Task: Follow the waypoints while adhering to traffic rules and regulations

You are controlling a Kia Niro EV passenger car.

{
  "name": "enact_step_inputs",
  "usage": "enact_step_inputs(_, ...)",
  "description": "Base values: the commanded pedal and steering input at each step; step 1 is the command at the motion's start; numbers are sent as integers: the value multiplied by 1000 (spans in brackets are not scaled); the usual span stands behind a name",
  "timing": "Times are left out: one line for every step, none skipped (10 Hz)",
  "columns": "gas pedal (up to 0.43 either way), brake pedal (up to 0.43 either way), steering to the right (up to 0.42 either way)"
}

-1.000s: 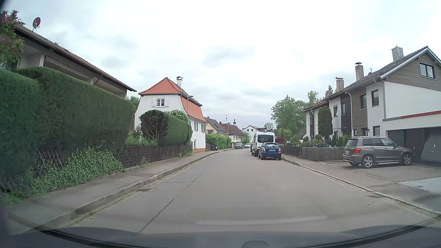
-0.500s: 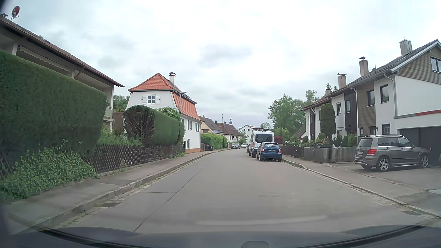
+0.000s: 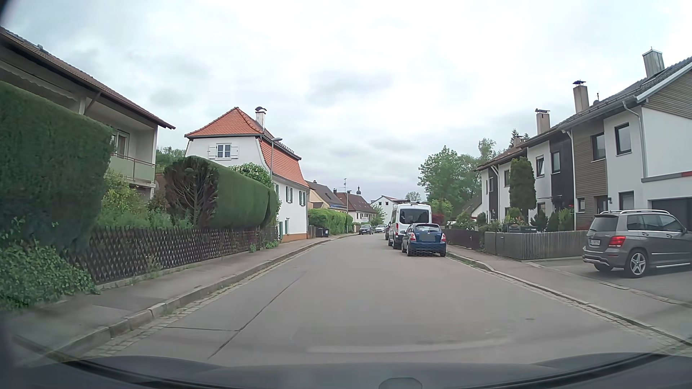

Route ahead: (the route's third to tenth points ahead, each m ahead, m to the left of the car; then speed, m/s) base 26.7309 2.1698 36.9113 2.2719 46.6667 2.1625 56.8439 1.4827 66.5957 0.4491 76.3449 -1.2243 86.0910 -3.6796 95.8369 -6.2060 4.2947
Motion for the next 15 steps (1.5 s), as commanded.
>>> enact_step_inputs(79,0,6)
enact_step_inputs(79,0,3)
enact_step_inputs(79,0,-1)
enact_step_inputs(79,0,-7)
enact_step_inputs(79,0,-12)
enact_step_inputs(79,0,-13)
enact_step_inputs(79,0,-14)
enact_step_inputs(79,0,-14)
enact_step_inputs(79,0,-13)
enact_step_inputs(79,0,-12)
enact_step_inputs(79,0,-10)
enact_step_inputs(79,0,-10)
enact_step_inputs(79,0,-10)
enact_step_inputs(79,0,-10)
enact_step_inputs(79,0,-11)
